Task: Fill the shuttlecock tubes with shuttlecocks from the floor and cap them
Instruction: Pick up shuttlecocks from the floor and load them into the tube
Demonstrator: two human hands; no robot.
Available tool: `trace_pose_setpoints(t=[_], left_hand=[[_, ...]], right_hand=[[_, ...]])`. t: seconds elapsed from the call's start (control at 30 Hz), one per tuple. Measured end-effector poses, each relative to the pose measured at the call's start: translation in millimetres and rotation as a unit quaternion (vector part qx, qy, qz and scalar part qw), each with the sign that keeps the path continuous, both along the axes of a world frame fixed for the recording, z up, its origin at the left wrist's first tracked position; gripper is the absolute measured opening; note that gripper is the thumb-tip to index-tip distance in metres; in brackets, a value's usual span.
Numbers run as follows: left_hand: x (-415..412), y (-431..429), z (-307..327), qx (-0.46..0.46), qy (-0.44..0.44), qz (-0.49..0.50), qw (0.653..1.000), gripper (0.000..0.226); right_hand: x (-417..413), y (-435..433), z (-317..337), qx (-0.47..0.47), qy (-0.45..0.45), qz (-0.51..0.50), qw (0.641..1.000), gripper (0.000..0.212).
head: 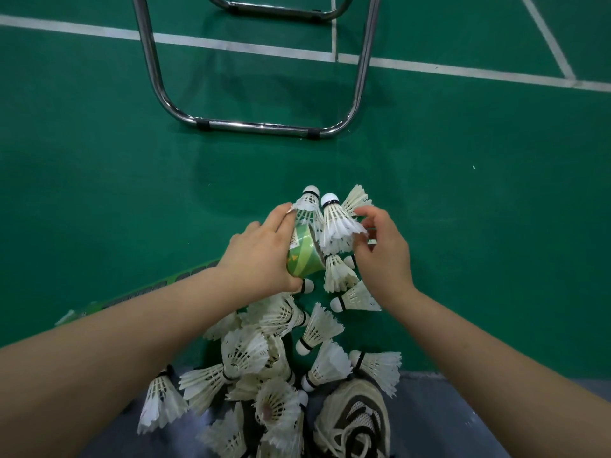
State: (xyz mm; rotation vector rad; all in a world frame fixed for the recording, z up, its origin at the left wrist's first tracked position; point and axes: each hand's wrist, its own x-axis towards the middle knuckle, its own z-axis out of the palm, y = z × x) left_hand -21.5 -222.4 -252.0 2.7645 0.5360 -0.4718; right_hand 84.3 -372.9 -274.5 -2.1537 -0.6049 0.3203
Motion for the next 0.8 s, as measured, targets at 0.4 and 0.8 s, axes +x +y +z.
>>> trace_pose_setpoints(t=[0.4,0.8], left_hand=[[0,11,-2,0.023,0.014,0.061,0.998,0.107],[0,8,4,0.01,-0.035,0.053,0.998,0.097]], right_hand=[[6,-11,-8,0.015,-0.056,-0.042,0.997,0.013],[25,2,7,0.159,0.467,-0.106,0.863,0.015]])
